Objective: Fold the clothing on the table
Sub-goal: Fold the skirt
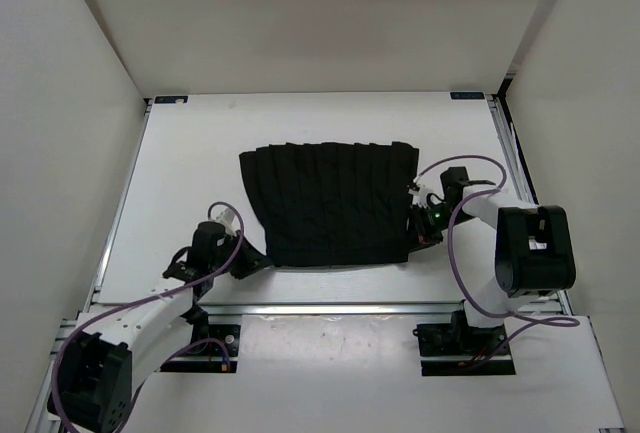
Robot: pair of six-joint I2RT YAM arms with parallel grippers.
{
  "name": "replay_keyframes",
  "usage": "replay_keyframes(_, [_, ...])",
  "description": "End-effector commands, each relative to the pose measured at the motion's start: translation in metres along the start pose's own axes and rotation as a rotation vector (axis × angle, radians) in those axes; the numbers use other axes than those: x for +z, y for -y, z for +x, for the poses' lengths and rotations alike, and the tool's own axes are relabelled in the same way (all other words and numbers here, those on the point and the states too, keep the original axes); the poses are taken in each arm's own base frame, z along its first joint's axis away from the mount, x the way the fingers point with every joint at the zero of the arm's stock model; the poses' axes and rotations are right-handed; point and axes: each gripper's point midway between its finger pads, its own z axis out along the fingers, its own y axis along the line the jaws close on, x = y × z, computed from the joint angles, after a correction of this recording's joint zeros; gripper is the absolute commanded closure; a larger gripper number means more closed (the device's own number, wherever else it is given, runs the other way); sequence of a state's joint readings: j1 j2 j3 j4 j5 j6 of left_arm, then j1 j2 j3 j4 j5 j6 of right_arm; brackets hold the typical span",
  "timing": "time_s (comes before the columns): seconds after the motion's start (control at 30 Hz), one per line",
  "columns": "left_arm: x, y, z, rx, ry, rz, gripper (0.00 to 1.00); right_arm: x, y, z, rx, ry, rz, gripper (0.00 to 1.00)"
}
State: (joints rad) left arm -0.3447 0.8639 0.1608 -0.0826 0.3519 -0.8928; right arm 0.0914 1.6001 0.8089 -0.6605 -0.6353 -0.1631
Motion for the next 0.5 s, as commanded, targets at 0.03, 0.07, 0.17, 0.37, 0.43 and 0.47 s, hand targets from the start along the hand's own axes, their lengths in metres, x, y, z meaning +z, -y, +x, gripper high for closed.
replay_keyframes(0.03, [-0.015, 0.019, -0.016, 0.085, 0.018, -0.007, 1.00, -0.027, -0.010, -0.008, -0.069, 0.066, -0.006, 1.00])
replay_keyframes(0.07, [-0.020, 0.030, -0.020, 0.105, 0.019, 0.003, 1.00, -0.029, -0.012, -0.004, -0.073, 0.061, -0.011, 1.00])
replay_keyframes(0.17, [-0.029, 0.057, -0.019, 0.182, -0.012, 0.025, 1.00, -0.042, -0.022, -0.002, -0.135, 0.078, -0.008, 1.00])
replay_keyframes(0.37, [-0.050, 0.103, -0.019, 0.273, -0.068, 0.103, 1.00, -0.080, -0.048, -0.021, -0.274, 0.129, -0.057, 1.00])
replay_keyframes(0.43, [-0.059, 0.110, -0.023, 0.297, -0.071, 0.108, 1.00, -0.091, -0.054, -0.021, -0.306, 0.136, -0.052, 1.00])
replay_keyframes(0.47, [-0.065, 0.117, -0.025, 0.309, -0.075, 0.109, 1.00, -0.096, -0.061, -0.021, -0.337, 0.140, -0.055, 1.00])
